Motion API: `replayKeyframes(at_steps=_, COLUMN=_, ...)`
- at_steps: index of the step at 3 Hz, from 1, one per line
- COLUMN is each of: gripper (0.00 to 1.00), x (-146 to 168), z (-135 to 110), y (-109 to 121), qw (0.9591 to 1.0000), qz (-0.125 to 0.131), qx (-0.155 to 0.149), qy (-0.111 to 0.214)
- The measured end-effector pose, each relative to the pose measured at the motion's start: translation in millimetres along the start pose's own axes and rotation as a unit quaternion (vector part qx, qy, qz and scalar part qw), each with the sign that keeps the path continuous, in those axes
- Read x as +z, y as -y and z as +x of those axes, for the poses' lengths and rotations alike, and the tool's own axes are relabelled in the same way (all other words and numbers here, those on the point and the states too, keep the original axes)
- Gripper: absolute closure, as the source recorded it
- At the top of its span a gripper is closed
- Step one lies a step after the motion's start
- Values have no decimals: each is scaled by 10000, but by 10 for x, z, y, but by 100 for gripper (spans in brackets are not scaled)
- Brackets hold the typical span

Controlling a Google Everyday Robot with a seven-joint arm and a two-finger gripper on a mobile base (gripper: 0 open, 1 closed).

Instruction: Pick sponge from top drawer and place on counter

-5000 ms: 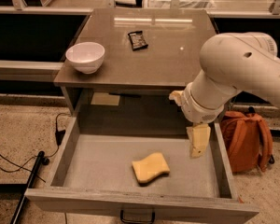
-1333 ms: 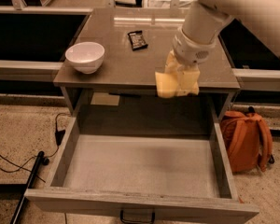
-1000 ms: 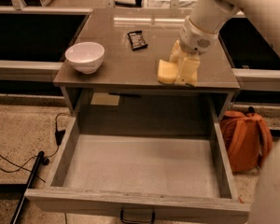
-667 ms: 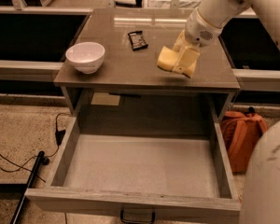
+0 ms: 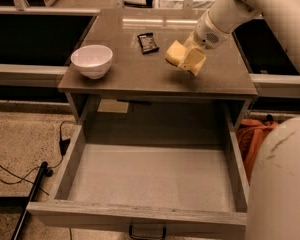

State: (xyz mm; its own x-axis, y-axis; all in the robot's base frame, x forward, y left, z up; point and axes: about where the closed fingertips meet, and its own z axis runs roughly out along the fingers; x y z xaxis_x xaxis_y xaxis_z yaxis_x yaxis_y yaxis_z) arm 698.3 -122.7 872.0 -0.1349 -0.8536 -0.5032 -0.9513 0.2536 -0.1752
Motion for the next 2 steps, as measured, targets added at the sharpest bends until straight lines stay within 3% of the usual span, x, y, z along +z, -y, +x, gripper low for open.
replayKeyframes(at_steps=1, gripper=0, x=267, z=55, y=21, qw=9995, qz=-223, qx=139, qy=-168)
replayKeyframes(at_steps=2, gripper=0, x=309, z=114, y=-81, qw=9977, qz=-676, qx=-84, qy=65)
